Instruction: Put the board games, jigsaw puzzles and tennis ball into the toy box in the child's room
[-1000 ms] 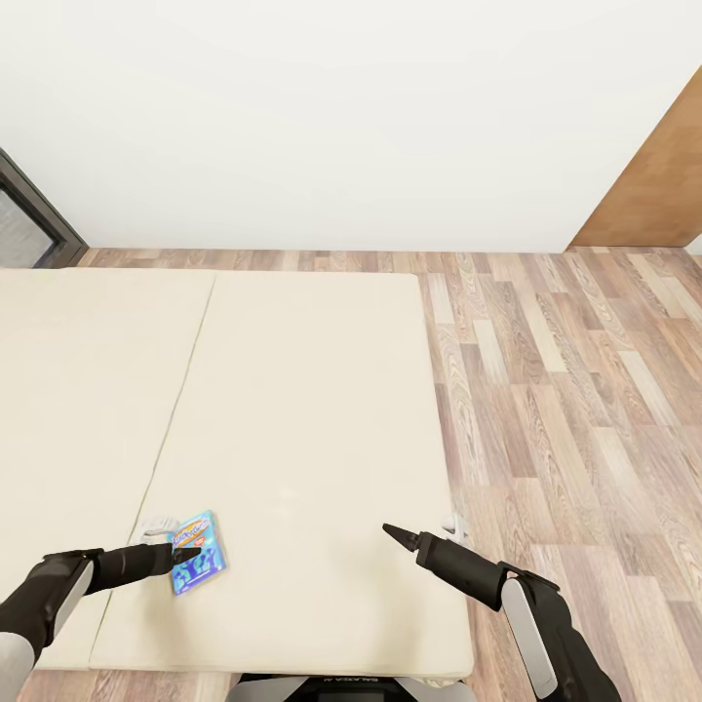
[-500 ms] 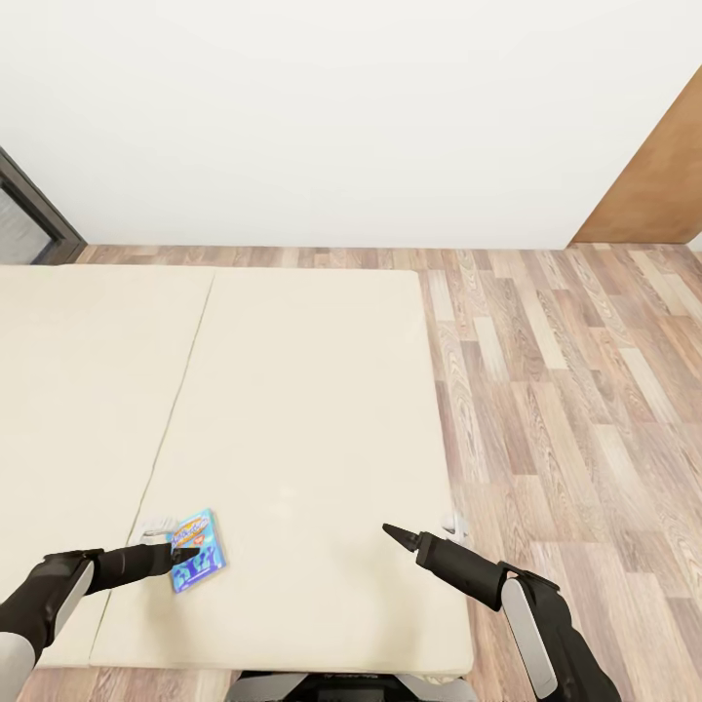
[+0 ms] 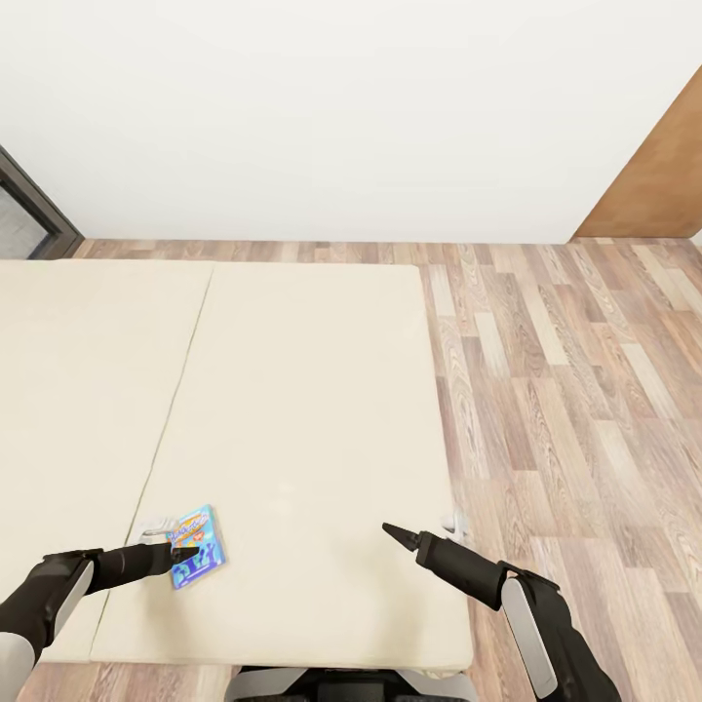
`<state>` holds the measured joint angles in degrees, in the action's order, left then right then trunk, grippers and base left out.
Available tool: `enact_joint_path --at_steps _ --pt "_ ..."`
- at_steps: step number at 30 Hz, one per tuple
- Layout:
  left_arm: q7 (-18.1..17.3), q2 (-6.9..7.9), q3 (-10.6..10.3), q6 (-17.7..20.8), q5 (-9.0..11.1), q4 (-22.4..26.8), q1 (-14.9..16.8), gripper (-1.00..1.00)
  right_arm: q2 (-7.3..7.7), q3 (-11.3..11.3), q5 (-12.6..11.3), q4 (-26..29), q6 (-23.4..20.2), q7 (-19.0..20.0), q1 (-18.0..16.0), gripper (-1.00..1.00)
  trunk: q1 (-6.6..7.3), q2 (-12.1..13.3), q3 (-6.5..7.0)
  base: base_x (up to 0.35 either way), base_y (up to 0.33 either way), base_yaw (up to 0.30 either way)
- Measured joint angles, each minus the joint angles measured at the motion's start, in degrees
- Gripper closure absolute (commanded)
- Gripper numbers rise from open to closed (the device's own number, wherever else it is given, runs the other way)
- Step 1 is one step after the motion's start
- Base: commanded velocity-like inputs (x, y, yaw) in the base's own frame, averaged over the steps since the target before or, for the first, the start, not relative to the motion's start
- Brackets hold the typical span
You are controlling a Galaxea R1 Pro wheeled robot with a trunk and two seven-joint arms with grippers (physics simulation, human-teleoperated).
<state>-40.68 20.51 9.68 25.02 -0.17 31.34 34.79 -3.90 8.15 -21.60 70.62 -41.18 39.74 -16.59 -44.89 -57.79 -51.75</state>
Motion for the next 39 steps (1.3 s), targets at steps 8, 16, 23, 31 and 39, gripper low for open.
enact_joint_path --at_steps 8,16,23,31,39 --pt "-0.1 0.0 0.1 -0.2 0.1 0.0 0.0 -1.0 0.07 0.0 0.0 0.5 0.0 0.6 0.0 -1.0 0.0 0.0 -0.04 0.0 0.0 0.0" --pt "-0.5 0.0 3.8 -1.9 0.1 0.0 0.0 -1.0 0.12 0.0 0.0 1.0 -0.1 1.1 0.0 -1.0 0.0 0.0 -0.04 0.0 0.0 0.0" --pt "-0.8 -0.04 6.1 -2.9 0.1 0.0 0.0 -1.0 0.23 -0.1 -0.2 4.5 -0.2 2.6 0.2 -1.0 0.0 0.0 -0.04 0.0 0.0 0.0" --pt "-0.9 -0.08 6.5 -3.1 0.1 0.0 0.0 -1.0 0.33 0.1 0.0 7.8 1.7 10.3 2.4 -1.0 0.0 0.0 -0.04 0.0 0.0 0.0" --pt "-0.9 -0.09 6.6 -3.1 0.1 0.0 0.0 -1.0 0.3 0.0 0.1 8.2 2.9 12.1 2.8 -1.0 0.0 0.0 -0.04 0.0 0.0 0.0"
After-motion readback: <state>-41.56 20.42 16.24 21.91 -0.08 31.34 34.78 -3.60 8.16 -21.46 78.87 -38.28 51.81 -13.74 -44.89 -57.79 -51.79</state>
